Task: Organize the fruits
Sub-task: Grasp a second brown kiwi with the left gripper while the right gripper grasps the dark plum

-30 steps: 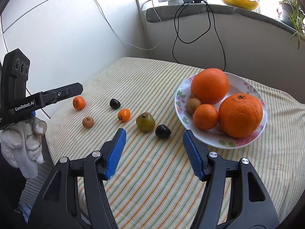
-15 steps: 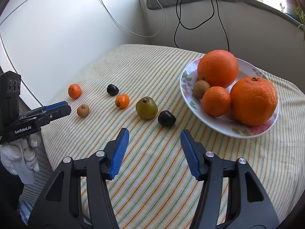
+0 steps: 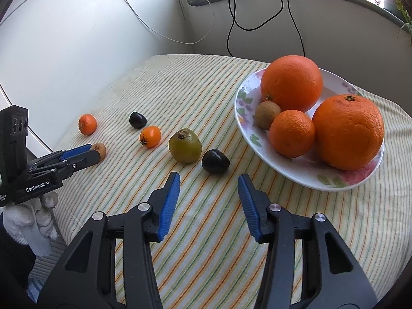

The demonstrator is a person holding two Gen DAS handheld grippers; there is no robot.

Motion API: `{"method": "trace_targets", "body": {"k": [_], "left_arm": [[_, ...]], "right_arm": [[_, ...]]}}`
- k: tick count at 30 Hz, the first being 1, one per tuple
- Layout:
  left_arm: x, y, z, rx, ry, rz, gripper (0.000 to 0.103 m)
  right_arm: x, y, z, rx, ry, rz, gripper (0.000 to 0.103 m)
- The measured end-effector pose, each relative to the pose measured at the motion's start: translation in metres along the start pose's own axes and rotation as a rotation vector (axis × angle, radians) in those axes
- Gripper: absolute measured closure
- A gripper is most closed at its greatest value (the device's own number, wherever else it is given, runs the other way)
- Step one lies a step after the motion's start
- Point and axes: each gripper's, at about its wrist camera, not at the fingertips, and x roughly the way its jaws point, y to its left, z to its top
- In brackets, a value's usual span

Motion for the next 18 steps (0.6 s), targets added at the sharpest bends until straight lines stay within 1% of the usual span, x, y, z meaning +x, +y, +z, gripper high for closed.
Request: {"method": "trace_targets", "body": {"k": [8, 14, 16, 18], "left_arm": [[0.003, 0.002, -0.001, 0.002, 0.003, -0.003, 0.062], [0.003, 0.004, -0.001, -0.002, 0.003, -0.005, 0.068], [0.003, 0.004, -0.001, -0.003, 0.004, -0.006, 0.070], [0.003, 0.004, -0.002, -0.002, 0.004, -0.006, 0.072]], "right_arm": [[0.010, 0.003, 0.009, 0.000, 0.008, -0.025, 0.055], [0.019, 0.005, 0.015, -0.009, 0.024, -0.041, 0.058], [0.023, 0.005, 0.016, -0.009, 0.035, -0.042, 0.062], [0.026, 0.004, 0.016, -0.002, 0.042, -0.040, 0.062]]}}
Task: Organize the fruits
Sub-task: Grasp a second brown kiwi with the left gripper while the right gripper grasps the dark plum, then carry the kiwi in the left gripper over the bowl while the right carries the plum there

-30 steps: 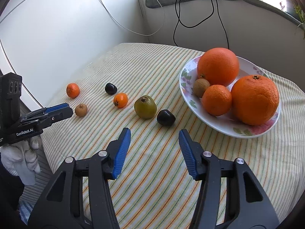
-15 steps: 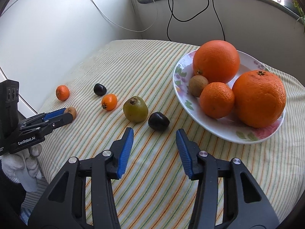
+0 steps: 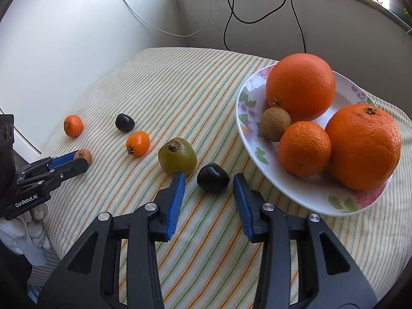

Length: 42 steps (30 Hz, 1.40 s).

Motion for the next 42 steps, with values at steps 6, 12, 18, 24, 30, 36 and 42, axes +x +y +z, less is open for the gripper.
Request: {"method": "trace_targets", "body": {"k": [6, 12, 18, 24, 30, 36, 42], "left_arm": [[-0.001, 0.001, 0.000, 0.001, 0.001, -0.004, 0.077], [-0.001, 0.000, -0.001, -0.004, 0.000, -0.009, 0.079], [-0.004, 0.000, -0.001, -0.013, -0.006, -0.021, 0.079], [-0.008, -0.004, 0.003, -0.012, -0.019, -0.036, 0.079], [-0.010, -0.018, 0.011, 0.009, -0.032, -0.067, 0.079], [-0.009, -0.037, 0.019, 0.028, -0.040, -0.108, 0.079], [-0.006, -0.061, 0.029, 0.053, -0.047, -0.150, 0.079]], "right_arm": [[0.004, -0.003, 0.004, 0.009, 0.002, 0.008, 0.063], [0.004, -0.002, 0.004, 0.001, 0.007, 0.018, 0.077], [-0.001, -0.003, 0.001, 0.012, -0.010, 0.022, 0.077], [-0.015, -0.006, -0.002, 0.019, -0.032, 0.032, 0.077], [-0.031, -0.011, -0.006, 0.031, -0.056, 0.043, 0.077], [-0.049, -0.019, -0.009, 0.048, -0.085, 0.053, 0.077], [-0.067, -0.027, -0.011, 0.061, -0.114, 0.060, 0.077]]}}
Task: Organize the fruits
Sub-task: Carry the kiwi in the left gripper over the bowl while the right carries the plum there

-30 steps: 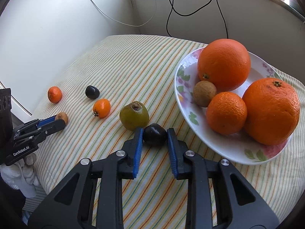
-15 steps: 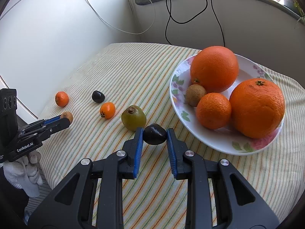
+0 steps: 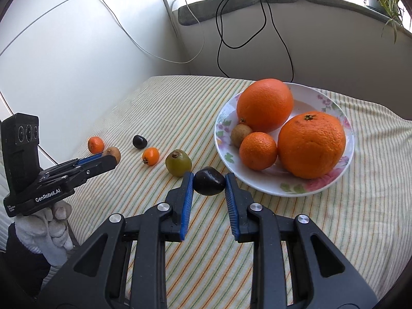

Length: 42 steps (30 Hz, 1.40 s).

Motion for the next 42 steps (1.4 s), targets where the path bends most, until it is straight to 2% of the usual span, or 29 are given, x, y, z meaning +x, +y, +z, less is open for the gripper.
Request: {"method": "trace_targets", "body": {"k": [12, 24, 42], "left_arm": [[0.019, -0.042, 0.020, 0.055, -0.009, -0.071, 0.079], [0.052, -0.076, 0.038, 0.097, 0.010, -0.113, 0.079], [0.087, -0.099, 0.049, 0.125, 0.050, -0.132, 0.079]], "right_arm": [[-0.030, -0.027, 0.011, 0.030, -0.066, -0.018, 0.077], [-0.042, -0.058, 0.029, 0.056, -0.103, -0.056, 0.077], [-0.012, -0.117, 0.069, 0.112, -0.094, -0.105, 0.077]]}}
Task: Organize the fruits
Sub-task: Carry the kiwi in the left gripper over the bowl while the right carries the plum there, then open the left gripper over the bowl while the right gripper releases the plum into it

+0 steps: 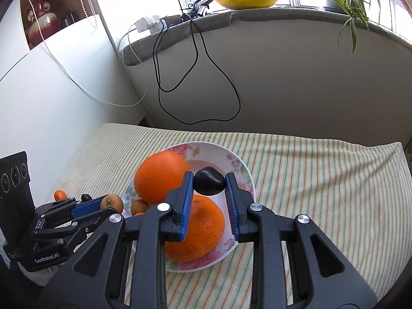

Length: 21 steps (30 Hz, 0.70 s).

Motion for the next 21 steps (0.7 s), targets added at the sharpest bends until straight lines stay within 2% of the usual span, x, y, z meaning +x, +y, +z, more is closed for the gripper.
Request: {"method": "trace_targets", "body": {"k": [16, 17, 18, 20, 21], "left_arm": [[0.013, -0.007, 0.007, 0.009, 0.010, -0.006, 0.079], [0.013, -0.008, 0.007, 0.010, 0.008, -0.006, 0.077], [0.012, -0.008, 0.007, 0.011, 0.007, -0.004, 0.069], [0.012, -0.008, 0.006, 0.006, 0.006, -0.003, 0.060], [0.012, -0.008, 0.006, 0.006, 0.005, -0.004, 0.060]], "right_arm": [[0.019, -0.011, 0.009, 0.023, 0.025, 0.003, 0.077], [0.019, -0.011, 0.010, 0.025, 0.025, 0.005, 0.077], [0.018, -0.011, 0.009, 0.027, 0.025, 0.006, 0.077], [0.017, -0.012, 0.009, 0.030, 0.023, 0.007, 0.064], [0.016, -0.012, 0.009, 0.030, 0.016, 0.006, 0.049]]}}
